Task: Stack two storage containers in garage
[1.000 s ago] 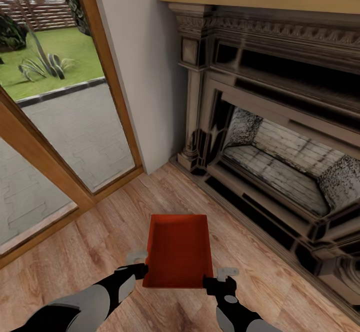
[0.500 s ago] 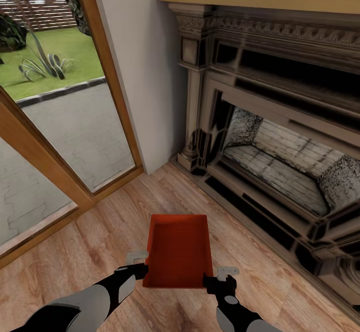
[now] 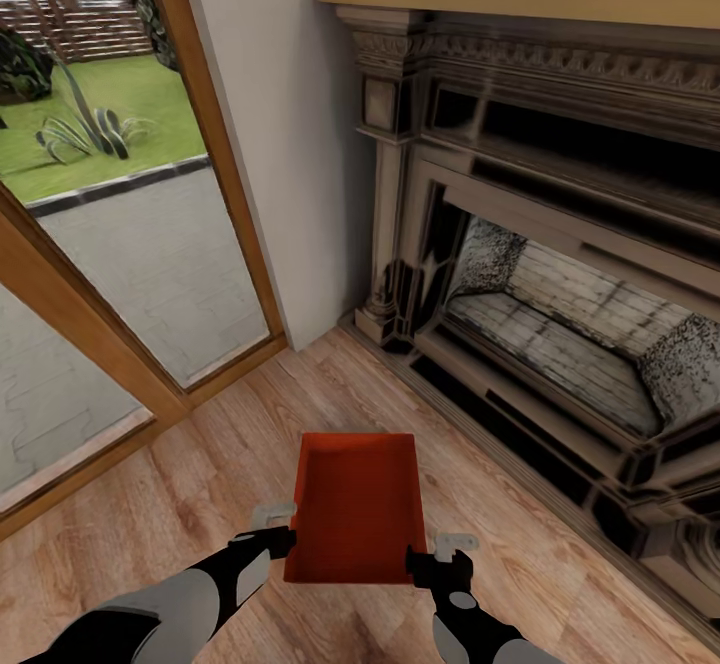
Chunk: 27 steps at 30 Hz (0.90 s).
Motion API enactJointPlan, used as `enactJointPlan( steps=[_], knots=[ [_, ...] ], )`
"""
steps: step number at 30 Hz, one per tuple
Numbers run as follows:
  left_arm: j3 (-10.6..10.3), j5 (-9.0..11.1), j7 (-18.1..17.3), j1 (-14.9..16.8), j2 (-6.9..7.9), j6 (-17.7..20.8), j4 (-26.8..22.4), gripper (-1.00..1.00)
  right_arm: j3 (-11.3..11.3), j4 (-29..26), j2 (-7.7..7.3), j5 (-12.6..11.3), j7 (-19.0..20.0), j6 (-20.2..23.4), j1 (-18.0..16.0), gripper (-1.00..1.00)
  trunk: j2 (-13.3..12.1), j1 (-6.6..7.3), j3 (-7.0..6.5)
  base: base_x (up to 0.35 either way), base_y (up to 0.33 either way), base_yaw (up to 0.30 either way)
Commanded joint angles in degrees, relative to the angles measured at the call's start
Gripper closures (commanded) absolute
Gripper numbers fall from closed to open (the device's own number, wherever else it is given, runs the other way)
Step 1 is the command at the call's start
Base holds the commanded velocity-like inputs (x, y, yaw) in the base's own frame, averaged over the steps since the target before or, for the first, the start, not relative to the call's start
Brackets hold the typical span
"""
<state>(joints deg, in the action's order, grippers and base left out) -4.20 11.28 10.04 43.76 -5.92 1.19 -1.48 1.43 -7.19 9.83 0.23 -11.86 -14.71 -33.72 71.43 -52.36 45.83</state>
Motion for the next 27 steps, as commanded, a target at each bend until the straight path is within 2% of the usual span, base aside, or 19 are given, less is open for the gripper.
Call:
enactJointPlan(
  steps=[1, 27],
  knots=[
    [-0.46, 0.56, 0.22, 0.01, -0.03, 0.13, -0.05, -1.00, 0.15, 0.07, 0.01, 0.03, -0.27, -0.14, -0.03, -1.00, 0.02, 0.00, 0.03, 0.018, 0.000, 0.000],
    [-0.55, 0.50, 0.16, 0.01, -0.10, 0.12, -0.01, -1.00, 0.15, 0.07, 0.01, -0.01, -0.27, -1.10, -0.03, -1.00, 0.02, 0.00, 0.03, 0.016, 0.000, 0.000]
  ],
)
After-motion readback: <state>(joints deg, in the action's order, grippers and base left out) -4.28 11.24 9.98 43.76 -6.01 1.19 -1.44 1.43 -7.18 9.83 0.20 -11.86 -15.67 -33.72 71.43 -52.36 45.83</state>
